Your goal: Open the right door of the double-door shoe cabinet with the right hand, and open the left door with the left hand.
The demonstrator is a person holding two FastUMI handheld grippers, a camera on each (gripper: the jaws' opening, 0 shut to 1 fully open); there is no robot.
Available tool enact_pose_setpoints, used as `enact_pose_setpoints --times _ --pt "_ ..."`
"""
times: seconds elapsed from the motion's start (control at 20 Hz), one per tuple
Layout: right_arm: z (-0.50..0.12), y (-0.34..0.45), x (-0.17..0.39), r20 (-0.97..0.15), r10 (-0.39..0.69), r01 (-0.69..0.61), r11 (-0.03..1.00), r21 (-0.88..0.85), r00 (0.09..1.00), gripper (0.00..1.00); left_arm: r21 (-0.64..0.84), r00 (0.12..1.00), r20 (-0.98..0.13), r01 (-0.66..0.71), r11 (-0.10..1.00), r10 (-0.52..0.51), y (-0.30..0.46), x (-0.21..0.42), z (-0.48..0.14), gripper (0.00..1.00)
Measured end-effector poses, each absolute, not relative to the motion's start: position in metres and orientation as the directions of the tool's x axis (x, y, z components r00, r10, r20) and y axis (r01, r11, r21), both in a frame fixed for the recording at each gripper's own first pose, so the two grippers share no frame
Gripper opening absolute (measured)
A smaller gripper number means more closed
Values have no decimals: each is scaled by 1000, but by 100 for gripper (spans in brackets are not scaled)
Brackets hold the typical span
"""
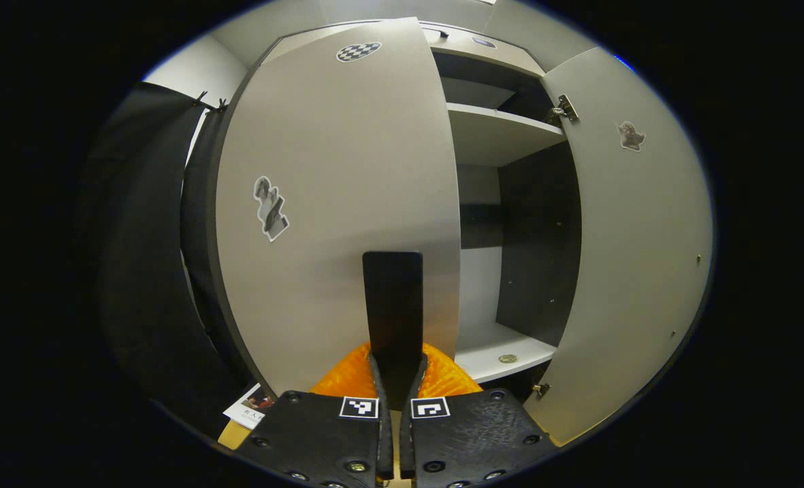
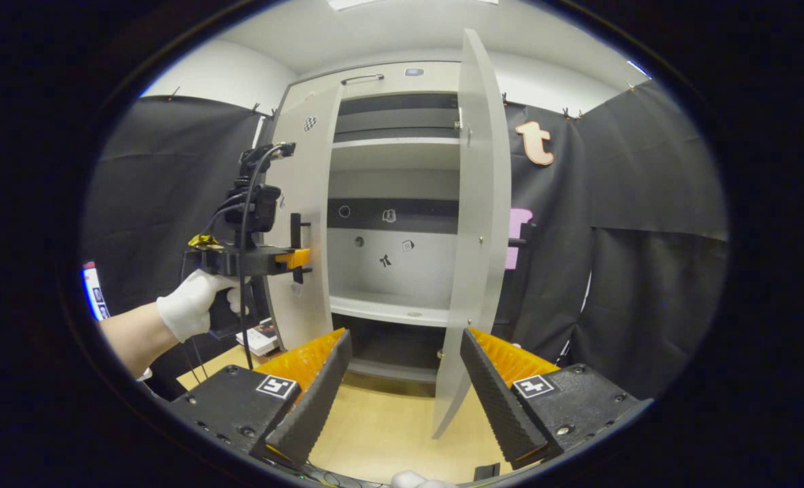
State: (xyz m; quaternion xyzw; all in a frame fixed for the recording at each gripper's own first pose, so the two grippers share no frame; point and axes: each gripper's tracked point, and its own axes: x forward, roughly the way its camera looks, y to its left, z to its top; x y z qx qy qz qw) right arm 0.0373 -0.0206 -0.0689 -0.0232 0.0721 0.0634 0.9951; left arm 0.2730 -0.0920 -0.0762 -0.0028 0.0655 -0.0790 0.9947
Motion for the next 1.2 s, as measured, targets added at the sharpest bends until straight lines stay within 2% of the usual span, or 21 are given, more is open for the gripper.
enact_pose_setpoints --times 1.2 --pt "-60 32 4 -116 135 -142 989 -51 984 99 -21 994 -100 46 999 -48 1 207 -78 2"
